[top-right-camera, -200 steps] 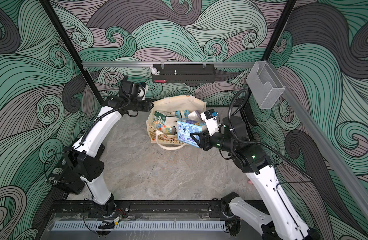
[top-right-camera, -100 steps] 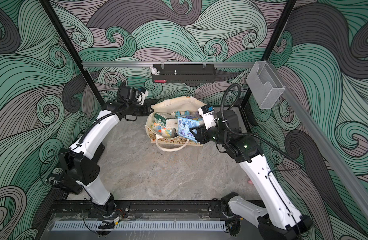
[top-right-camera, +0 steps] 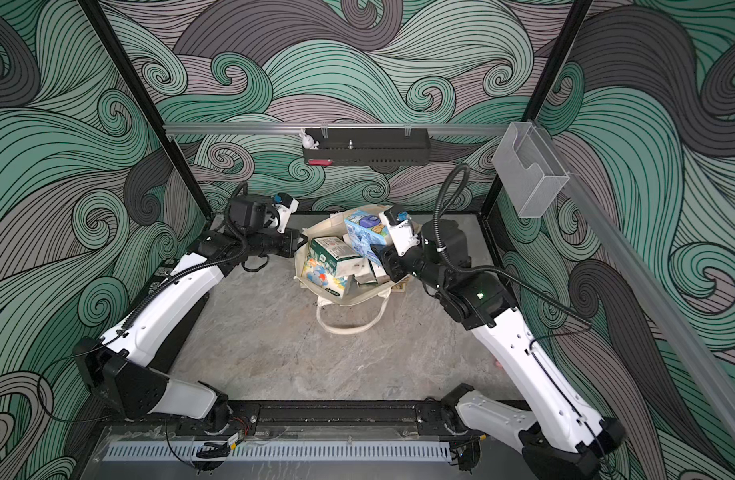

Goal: Put tissues into the canvas bag
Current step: Adjust the canvas bag at the center of the board, then place the pack of facial tissues in the canvas bag.

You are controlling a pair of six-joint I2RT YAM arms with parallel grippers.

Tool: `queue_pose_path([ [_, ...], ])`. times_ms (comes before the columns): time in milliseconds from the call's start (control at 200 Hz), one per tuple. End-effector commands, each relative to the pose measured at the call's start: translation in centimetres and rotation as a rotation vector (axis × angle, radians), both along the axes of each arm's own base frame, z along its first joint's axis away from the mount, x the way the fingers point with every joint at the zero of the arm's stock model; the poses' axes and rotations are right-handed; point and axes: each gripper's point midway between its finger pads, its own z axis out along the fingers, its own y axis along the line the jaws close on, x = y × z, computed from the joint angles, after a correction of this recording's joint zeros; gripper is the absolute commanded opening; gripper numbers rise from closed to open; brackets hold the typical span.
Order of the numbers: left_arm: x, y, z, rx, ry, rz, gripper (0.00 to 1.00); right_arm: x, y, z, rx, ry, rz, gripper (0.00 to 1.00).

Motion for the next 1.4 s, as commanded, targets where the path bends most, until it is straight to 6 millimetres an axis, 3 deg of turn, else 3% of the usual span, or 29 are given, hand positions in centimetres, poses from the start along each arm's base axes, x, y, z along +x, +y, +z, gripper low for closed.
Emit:
queue_pose_path([
  [0, 0.2, -0.7, 2.6, -0.037, -0.087, -0.023, 0.0, 1.6, 0.0, -1.3, -0.193, -0.12, -0.06, 0.48],
  [235, 0.1, -0.7, 2.7, -0.041, -0.083, -0.024, 0.0, 5.3, -2.2, -3.8, -0.367, -0.085, -0.282, 0.47],
  [380, 0.2, -0.7, 2.7, -0.04, -0.082, -0.022, 0.0, 5.8, -2.1, -5.7, -0.414, -0.012, -0.3, 0.48],
  [535, 0.1, -0.7, 2.8, -0.041, -0.078, -0.02, 0.0, 4.2, 0.2, -6.8, -0.276, 0.109, -0.198, 0.49],
  [731, 0.1, -0.7, 2.8, -0.043, -0.076, -0.02, 0.0, -0.2, 6.2, -6.0, 0.04, 0.296, 0.1, 0.49],
  [906, 0.1, -0.7, 2.8, -0.044, -0.076, -0.018, 0.0, -1.4, 7.9, -5.3, 0.176, 0.372, 0.171, 0.48],
  [1011, 0.0, -0.7, 2.8, -0.041, -0.075, -0.019, 0.0, -0.5, 6.7, -5.8, 0.118, 0.342, 0.097, 0.47],
  [1211, 0.0, -0.7, 2.9, -0.043, -0.074, -0.018, 0.0, 2.6, 1.3, -4.3, -0.112, 0.125, -0.163, 0.45],
  [1391, 0.0, -0.7, 2.9, -0.041, -0.074, -0.017, 0.0, 4.0, 0.0, -2.8, -0.338, -0.081, -0.224, 0.46],
])
